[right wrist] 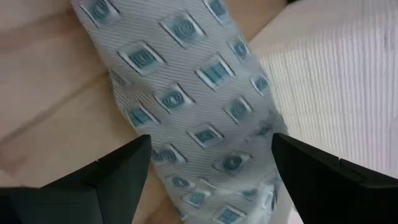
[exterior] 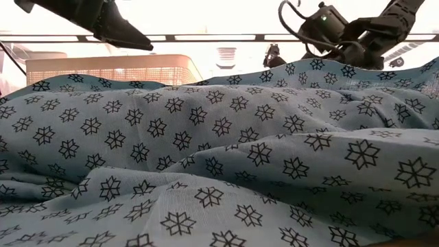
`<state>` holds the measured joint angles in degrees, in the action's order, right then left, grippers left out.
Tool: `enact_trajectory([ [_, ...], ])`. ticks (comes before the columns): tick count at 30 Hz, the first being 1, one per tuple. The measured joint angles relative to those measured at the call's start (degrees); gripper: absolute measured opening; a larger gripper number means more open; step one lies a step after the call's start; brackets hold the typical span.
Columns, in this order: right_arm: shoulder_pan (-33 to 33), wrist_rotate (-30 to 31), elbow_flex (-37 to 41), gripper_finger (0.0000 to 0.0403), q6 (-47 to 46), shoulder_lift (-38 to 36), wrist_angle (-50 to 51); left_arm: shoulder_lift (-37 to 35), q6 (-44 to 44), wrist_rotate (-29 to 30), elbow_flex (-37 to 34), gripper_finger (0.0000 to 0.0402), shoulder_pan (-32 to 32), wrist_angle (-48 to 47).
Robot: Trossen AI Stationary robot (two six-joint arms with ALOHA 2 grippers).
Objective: Pick & Place Medicine items
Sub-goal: Put the gray patient gown into the big white bin
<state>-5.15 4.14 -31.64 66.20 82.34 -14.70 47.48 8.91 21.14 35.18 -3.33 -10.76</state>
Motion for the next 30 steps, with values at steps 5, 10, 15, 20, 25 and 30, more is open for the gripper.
enact_trajectory([
  [5, 3.6, 4.6, 0.2, 0.0329, 0.0, -0.6, 1.0, 0.0, 0.0, 0.0, 0.0, 0.0317, 0.0, 0.0],
  [10, 7.0, 9.8, 0.2, 0.0329, 1.6, -0.1, 0.7, 0.0, 0.0, 0.0, 0.0, 0.0315, 0.0, 0.0],
  [15, 7.8, 10.5, 0.3, 0.0329, 0.4, 1.6, 0.5, 0.0, 0.0, 0.0, 0.0, 0.0316, 0.0, 0.0],
  [20, 7.8, 14.1, 0.3, 0.0329, 1.8, 5.4, -4.0, 0.0, 0.0, 0.0, 0.0, 0.0319, 0.0, 0.0],
  [25, 7.8, 14.1, 0.3, 0.0329, 6.4, 9.4, -11.1, 0.0, 0.0, 0.0, 0.0, 0.0319, 0.0, -0.3],
  [30, 7.7, 14.1, 0.3, 0.0329, 7.6, 13.1, -16.1, 0.0, 0.0, 0.0, 0.0, 0.0321, 0.0, -0.4],
])
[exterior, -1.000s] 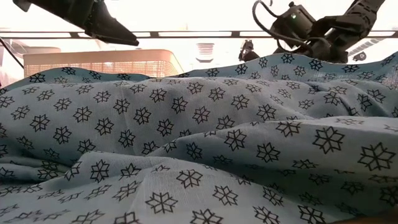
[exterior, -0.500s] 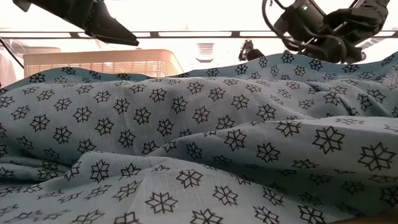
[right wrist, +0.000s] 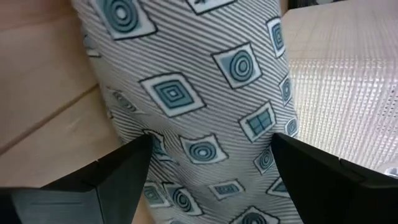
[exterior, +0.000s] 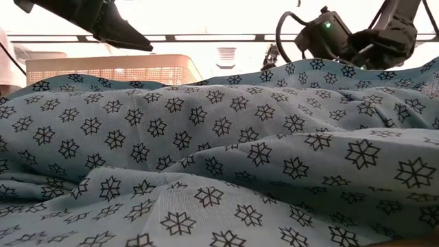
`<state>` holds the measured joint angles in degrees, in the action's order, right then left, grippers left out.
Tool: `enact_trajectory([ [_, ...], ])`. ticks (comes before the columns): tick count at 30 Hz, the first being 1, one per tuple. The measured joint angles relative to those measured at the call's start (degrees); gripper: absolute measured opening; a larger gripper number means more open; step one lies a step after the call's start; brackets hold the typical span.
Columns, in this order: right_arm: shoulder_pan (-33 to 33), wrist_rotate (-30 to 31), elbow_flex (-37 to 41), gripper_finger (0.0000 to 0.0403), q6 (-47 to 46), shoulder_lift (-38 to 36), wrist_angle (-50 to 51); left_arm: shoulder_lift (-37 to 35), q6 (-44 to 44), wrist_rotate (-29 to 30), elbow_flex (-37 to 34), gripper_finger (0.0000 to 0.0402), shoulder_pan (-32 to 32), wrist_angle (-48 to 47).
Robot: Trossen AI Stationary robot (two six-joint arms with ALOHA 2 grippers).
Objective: Pick & Place Medicine items
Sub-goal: Put the gray patient gown into the big white bin
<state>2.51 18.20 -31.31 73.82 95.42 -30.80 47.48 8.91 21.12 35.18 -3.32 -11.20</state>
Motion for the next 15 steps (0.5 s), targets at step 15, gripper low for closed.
enact_trajectory([
  [15, -0.8, -0.5, -4.0, 0.0329, 5.8, 7.0, -5.2, 0.0, 0.0, 0.0, 0.0, 0.0321, 0.0, -0.6],
])
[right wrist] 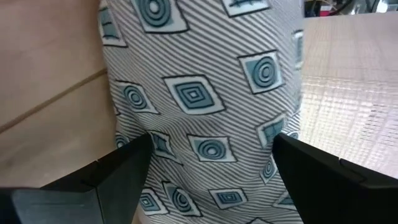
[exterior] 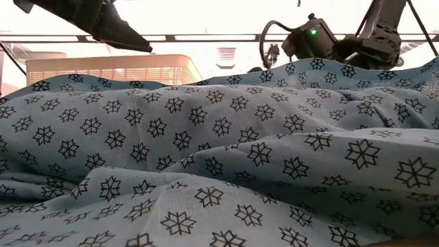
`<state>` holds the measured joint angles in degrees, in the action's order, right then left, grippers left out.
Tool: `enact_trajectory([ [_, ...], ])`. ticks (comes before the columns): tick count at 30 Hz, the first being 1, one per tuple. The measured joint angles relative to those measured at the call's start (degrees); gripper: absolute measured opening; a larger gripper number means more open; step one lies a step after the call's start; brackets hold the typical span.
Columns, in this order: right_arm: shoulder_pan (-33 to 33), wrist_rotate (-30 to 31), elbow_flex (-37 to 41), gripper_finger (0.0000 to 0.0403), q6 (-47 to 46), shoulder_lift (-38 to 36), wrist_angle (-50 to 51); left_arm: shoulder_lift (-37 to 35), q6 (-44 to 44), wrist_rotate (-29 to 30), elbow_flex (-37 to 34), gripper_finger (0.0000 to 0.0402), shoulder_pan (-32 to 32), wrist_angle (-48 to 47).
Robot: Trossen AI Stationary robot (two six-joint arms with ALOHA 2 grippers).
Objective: Pick & Place Medicine items
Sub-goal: Put the gray patient gown into the big white bin
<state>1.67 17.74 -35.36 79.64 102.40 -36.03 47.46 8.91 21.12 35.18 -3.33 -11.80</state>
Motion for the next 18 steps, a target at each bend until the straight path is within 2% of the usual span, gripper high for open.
enact_trajectory([
  [7, -0.7, 0.4, -3.7, 0.0329, -5.1, 3.4, 2.9, 0.0, 0.0, 0.0, 0.0, 0.0319, 0.0, -0.6],
  [11, -0.8, 0.5, -5.8, 0.0329, -6.0, 3.0, 6.2, 0.0, 0.0, 0.0, 0.0, 0.0319, 0.0, -0.9],
  [18, -0.9, 0.3, -11.4, 0.0329, -10.4, 1.7, 17.6, 0.0, 0.0, 0.0, 0.0, 0.0320, 0.0, -2.2],
])
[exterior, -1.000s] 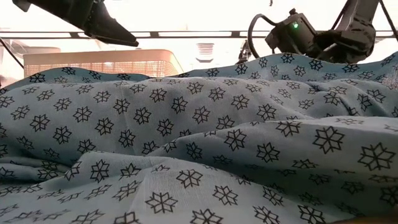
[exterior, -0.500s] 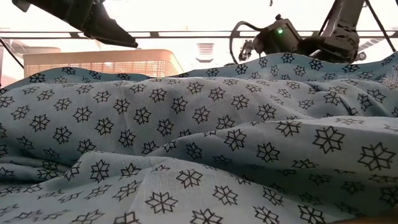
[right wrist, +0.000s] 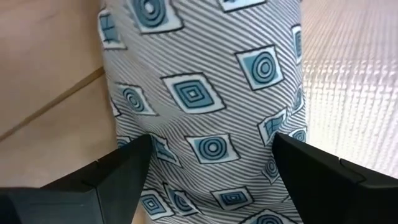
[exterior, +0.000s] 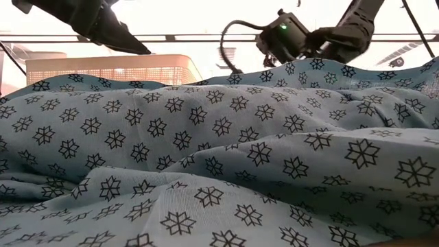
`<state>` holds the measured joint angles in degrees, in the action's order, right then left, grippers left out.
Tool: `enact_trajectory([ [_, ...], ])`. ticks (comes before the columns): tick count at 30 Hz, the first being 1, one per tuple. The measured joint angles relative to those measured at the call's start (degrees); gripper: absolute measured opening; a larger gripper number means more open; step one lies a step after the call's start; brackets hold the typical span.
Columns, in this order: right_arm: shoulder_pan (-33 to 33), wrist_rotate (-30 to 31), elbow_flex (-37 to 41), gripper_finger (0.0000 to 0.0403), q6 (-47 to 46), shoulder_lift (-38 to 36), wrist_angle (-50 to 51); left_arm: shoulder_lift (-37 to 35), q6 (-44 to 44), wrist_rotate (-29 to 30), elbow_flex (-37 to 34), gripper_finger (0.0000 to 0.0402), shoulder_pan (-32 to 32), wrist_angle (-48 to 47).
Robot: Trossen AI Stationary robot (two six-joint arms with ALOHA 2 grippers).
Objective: Pick & Place Medicine items
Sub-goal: Put the gray patient gown into the big white bin
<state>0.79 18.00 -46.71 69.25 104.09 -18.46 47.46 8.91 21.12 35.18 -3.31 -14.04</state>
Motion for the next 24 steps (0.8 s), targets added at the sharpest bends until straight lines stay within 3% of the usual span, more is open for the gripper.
enact_trajectory([
  [7, -1.0, 0.0, -6.6, 0.0329, -5.0, 0.0, 11.1, 0.0, 0.0, 0.0, 0.0, 0.0320, 0.0, -0.2],
  [11, -2.4, -1.2, -9.0, 0.0329, -4.4, 0.0, 13.3, 0.0, 0.0, 0.0, 0.0, 0.0321, 0.0, -0.2],
  [15, -4.3, -6.2, -9.8, 0.0329, -8.8, 0.0, 15.6, 0.0, 0.0, 0.0, 0.0, 0.0319, 0.0, -0.2],
  [24, -5.2, -6.6, -9.9, 0.0329, -11.8, 0.1, 15.2, 0.0, 0.0, 0.0, 0.0, 0.0321, 0.0, -0.2],
])
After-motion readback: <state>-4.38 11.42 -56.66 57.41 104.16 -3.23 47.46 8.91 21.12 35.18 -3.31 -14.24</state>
